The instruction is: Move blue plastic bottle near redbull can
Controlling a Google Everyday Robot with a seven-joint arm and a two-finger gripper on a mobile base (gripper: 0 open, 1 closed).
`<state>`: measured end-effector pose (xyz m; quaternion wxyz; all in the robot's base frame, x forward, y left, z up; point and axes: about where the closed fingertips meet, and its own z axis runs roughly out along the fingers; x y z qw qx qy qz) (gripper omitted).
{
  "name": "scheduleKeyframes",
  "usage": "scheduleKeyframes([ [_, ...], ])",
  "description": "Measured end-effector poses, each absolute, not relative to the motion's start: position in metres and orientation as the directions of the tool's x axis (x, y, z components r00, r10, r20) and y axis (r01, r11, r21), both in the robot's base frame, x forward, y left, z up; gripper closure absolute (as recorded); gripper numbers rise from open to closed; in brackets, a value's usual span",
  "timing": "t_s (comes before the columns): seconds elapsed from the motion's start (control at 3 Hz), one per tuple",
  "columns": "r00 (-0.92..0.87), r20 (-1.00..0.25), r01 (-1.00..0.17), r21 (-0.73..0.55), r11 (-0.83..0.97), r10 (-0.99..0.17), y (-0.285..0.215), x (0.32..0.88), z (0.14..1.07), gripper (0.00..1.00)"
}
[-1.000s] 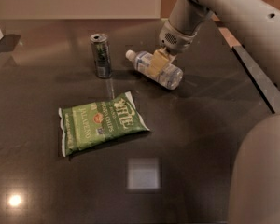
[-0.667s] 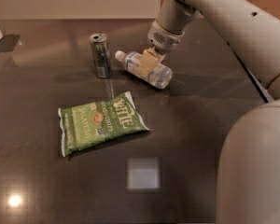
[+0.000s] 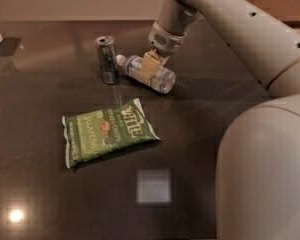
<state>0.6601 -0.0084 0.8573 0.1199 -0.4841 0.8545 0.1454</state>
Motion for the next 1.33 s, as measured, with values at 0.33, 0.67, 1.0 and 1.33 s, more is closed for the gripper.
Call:
scheduleKeyframes([
  [0.33,-0.502,-0.347,-0.863,0.135,0.487,-0.792,-0.0062,0.6632,0.8546,0.59],
  [0.67,-0.504,-0.351,-0.861,0.137,0.489,-0.789,-0.0079,0.6657,0.8533,0.36],
  [1.0,-0.507,-0.357,-0.859,0.14,0.492,-0.785,-0.0118,0.667,0.8525,0.12],
  [1.33,-0.506,-0.358,-0.86,0.14,0.491,-0.785,-0.0093,0.6683,0.85,0.0],
])
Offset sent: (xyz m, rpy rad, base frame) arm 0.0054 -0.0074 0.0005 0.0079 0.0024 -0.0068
